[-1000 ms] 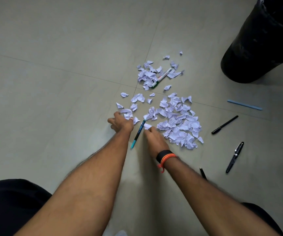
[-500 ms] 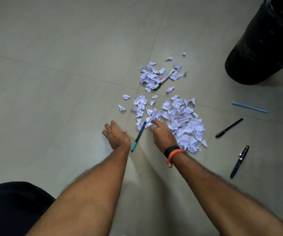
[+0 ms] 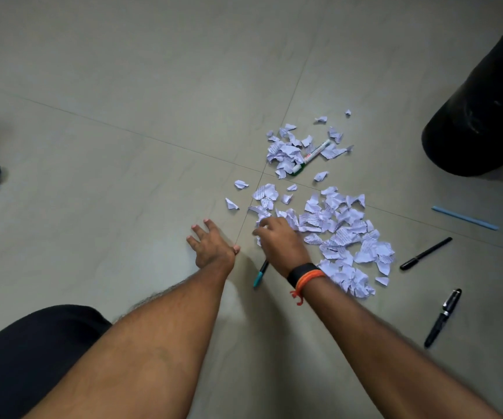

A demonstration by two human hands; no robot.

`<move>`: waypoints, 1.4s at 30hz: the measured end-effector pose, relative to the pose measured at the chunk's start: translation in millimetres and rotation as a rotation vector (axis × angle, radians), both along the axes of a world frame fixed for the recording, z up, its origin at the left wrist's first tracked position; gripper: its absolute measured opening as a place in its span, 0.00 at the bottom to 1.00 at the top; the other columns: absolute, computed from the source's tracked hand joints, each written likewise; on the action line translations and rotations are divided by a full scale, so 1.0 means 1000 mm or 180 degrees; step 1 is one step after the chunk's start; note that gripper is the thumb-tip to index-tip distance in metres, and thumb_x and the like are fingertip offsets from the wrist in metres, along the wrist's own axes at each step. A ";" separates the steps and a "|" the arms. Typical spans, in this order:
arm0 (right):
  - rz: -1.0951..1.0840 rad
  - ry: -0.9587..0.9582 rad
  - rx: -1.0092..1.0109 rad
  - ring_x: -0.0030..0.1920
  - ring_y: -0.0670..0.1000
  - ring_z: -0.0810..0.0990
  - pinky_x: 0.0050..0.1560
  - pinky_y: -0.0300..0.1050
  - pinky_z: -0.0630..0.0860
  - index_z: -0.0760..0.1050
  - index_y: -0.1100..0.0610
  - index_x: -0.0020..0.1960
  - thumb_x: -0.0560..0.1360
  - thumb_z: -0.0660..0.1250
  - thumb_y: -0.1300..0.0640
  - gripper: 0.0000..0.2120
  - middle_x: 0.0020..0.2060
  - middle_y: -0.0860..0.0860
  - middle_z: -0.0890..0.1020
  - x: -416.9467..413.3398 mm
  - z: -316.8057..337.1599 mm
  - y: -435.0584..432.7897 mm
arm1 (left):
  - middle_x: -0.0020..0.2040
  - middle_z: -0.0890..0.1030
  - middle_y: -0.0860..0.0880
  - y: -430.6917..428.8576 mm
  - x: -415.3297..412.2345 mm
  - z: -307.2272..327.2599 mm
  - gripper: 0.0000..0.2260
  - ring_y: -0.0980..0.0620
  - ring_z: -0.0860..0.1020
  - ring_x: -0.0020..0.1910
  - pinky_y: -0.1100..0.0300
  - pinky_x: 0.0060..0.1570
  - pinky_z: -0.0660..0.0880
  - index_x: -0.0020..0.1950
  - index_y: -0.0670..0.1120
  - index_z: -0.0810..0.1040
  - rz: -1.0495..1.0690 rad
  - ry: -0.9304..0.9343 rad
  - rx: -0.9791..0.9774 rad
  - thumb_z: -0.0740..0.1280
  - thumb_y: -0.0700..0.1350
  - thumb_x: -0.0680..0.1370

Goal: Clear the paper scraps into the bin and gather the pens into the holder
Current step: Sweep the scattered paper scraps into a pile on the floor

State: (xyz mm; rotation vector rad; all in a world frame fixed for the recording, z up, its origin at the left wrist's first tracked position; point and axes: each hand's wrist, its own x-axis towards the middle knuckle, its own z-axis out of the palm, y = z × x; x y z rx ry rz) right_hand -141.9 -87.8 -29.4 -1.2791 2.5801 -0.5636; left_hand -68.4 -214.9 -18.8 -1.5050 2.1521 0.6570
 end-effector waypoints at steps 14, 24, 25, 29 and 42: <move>0.0843 0.0690 -0.0110 0.53 0.61 0.78 0.48 0.50 0.78 0.81 0.57 0.46 0.65 0.68 0.64 0.10 0.53 0.58 0.81 -0.053 -0.016 -0.081 | 0.80 0.43 0.46 -0.003 -0.013 0.000 0.47 0.37 0.45 0.78 0.46 0.63 0.72 0.79 0.51 0.43 0.0230 -0.0119 0.0097 0.75 0.44 0.72; 0.0587 0.1106 0.0251 0.44 0.58 0.80 0.37 0.45 0.76 0.80 0.58 0.34 0.67 0.71 0.58 0.05 0.39 0.54 0.83 -0.094 -0.017 -0.027 | 0.79 0.39 0.42 -0.020 -0.035 -0.012 0.51 0.35 0.70 0.67 0.38 0.69 0.60 0.77 0.59 0.37 -0.0254 -0.0471 0.0081 0.74 0.41 0.72; 0.0453 0.1081 0.0100 0.47 0.58 0.80 0.39 0.45 0.77 0.81 0.58 0.37 0.68 0.71 0.58 0.04 0.43 0.55 0.83 -0.100 -0.014 -0.026 | 0.79 0.38 0.44 -0.020 -0.035 -0.015 0.50 0.30 0.63 0.71 0.39 0.66 0.66 0.77 0.60 0.36 -0.0182 -0.0455 0.0105 0.72 0.39 0.73; -0.0550 0.0179 0.0036 0.67 0.59 0.69 0.62 0.52 0.74 0.74 0.59 0.62 0.75 0.64 0.58 0.16 0.65 0.59 0.73 -0.145 -0.005 -0.065 | 0.79 0.37 0.47 -0.023 -0.034 -0.024 0.49 0.23 0.48 0.73 0.43 0.55 0.75 0.76 0.61 0.35 -0.0162 -0.0447 0.0046 0.70 0.37 0.75; -0.0624 -0.0483 0.0581 0.67 0.62 0.65 0.69 0.53 0.63 0.68 0.60 0.67 0.77 0.61 0.49 0.23 0.67 0.61 0.68 -0.172 -0.032 -0.113 | 0.79 0.38 0.44 -0.024 -0.035 -0.036 0.50 0.24 0.50 0.73 0.45 0.54 0.77 0.76 0.59 0.34 -0.0261 -0.0564 -0.0074 0.72 0.37 0.75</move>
